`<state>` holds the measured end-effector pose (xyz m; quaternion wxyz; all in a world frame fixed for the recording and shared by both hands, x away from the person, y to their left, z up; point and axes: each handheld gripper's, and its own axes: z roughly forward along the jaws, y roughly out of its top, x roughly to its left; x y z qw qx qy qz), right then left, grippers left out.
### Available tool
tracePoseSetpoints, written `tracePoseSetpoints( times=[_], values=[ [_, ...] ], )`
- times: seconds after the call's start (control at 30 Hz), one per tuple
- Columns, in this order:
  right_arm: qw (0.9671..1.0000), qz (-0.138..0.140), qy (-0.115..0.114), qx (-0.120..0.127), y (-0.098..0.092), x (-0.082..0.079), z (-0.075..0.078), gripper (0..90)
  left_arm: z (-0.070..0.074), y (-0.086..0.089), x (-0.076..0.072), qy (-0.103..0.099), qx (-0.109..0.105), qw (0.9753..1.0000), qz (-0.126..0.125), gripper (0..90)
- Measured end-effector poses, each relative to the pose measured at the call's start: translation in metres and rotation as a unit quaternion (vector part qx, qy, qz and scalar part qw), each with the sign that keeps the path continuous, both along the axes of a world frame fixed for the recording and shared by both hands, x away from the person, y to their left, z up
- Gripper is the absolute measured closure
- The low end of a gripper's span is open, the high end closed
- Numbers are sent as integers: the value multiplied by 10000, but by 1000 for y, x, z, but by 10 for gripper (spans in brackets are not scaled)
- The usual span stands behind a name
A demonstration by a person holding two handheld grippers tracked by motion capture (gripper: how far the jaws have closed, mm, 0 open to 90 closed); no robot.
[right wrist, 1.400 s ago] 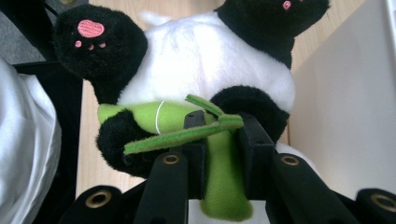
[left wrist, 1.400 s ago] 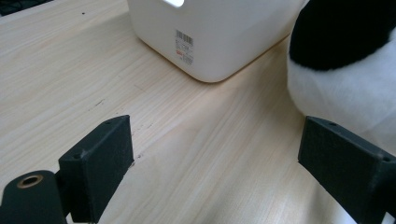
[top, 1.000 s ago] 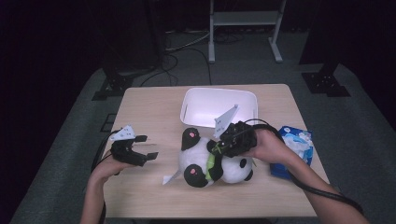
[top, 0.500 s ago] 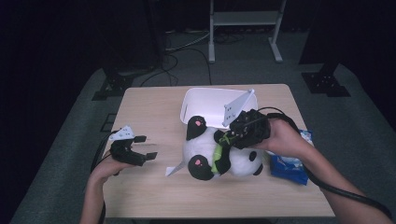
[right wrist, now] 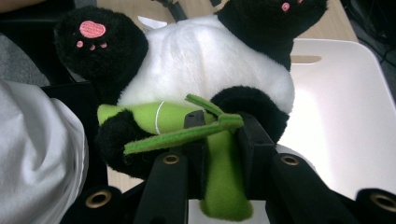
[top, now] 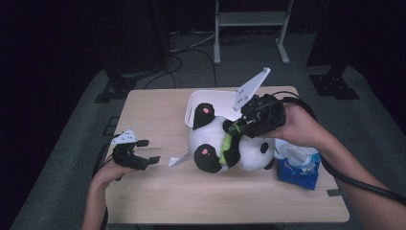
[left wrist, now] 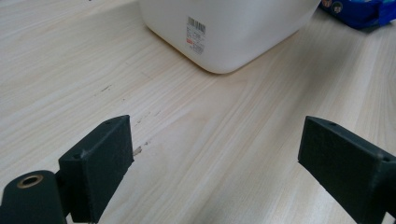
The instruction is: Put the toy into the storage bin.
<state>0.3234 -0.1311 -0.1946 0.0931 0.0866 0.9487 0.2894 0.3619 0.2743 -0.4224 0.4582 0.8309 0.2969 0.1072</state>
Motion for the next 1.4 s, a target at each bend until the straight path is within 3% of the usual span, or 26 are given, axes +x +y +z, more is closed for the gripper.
tracePoseSetpoints(
  times=[0.33,0.6,1.13,1.4],
  values=[
    [9998,-131,-129,-24,-4,14,29,744,-2,2,1,20,37,10000,-5,90],
    [9995,-254,-175,-43,-5,34,46,744,-3,4,1,34,-2,10000,14,90],
    [9984,-542,-167,-68,-7,83,60,743,-7,6,4,96,-21,9999,31,90],
    [9977,-631,-175,-154,-6,100,63,743,-8,8,5,106,-51,9999,54,90]
  ],
)
